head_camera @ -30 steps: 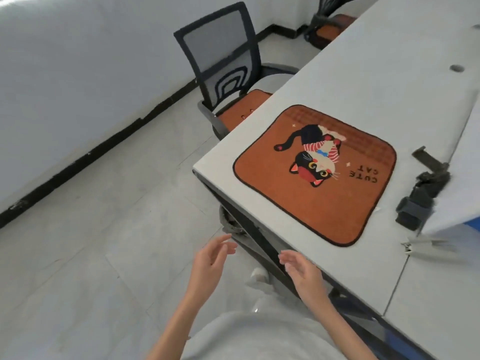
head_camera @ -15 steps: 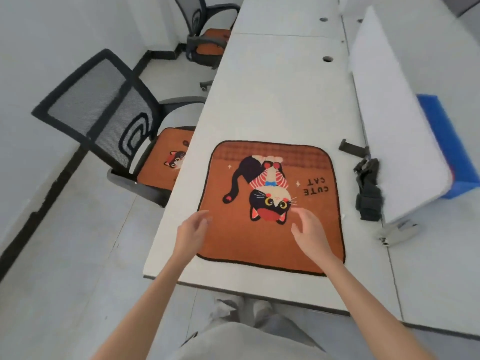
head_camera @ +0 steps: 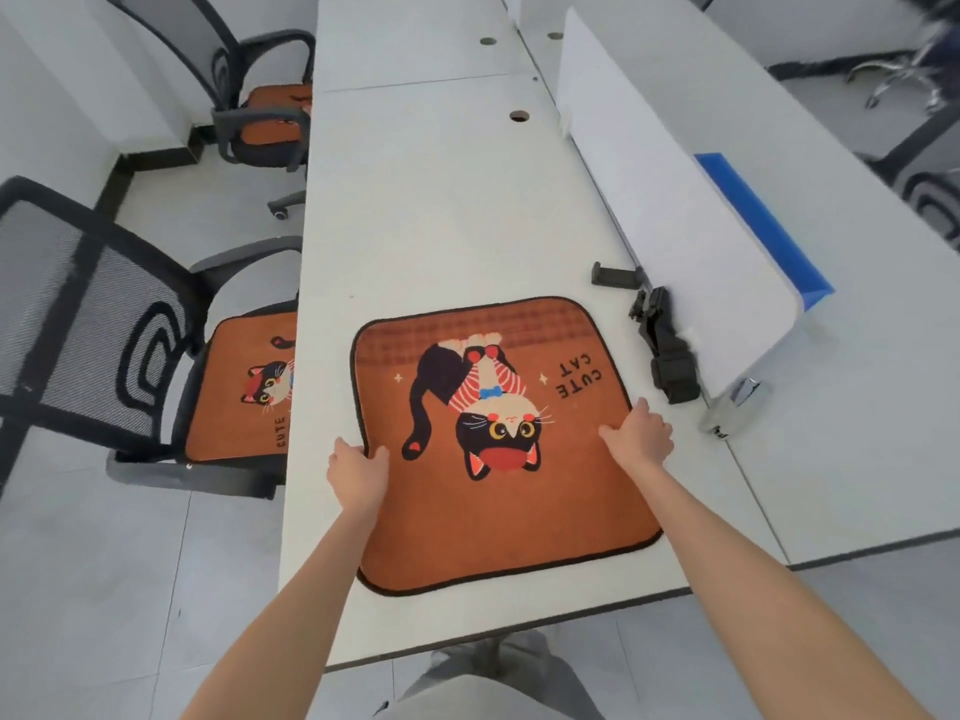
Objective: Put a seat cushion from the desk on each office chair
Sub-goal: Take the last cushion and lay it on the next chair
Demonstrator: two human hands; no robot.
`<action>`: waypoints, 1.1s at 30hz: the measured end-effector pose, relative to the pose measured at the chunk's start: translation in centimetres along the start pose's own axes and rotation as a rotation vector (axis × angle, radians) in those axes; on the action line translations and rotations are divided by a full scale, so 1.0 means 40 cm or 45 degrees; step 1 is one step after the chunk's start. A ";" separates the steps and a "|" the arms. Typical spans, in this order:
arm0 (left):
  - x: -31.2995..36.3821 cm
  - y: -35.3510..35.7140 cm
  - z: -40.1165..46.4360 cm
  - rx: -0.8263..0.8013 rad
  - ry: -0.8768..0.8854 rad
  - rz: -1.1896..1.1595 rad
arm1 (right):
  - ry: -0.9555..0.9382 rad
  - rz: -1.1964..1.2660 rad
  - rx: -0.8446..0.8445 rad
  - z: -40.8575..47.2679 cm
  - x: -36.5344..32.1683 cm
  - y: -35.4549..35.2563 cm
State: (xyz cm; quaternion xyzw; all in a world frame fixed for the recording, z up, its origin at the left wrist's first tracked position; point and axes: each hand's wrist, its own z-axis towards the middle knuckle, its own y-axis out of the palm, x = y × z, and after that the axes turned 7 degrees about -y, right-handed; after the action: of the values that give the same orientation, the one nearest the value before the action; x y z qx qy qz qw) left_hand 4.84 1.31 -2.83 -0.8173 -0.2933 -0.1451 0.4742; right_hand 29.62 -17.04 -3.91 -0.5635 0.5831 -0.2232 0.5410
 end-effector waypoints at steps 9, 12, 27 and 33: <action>0.136 -0.014 -0.135 -0.214 0.662 0.074 | -0.343 0.234 -0.100 -0.126 -0.051 -0.039; 0.183 -0.003 -0.249 -0.414 0.895 0.081 | -0.411 0.315 -0.048 -0.223 -0.060 -0.059; 0.192 0.254 -0.802 -1.368 1.710 0.383 | 0.303 0.779 0.746 -0.668 0.419 -0.271; 0.206 0.522 -1.094 -1.570 1.902 0.475 | 0.569 0.871 0.927 -0.711 0.724 -0.354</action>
State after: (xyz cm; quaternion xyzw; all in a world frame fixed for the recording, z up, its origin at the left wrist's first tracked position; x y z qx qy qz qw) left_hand 26.00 -41.44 9.25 -0.6529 0.3422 -0.6743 0.0436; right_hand 16.80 -56.77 6.39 -0.0570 0.7189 -0.3362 0.6057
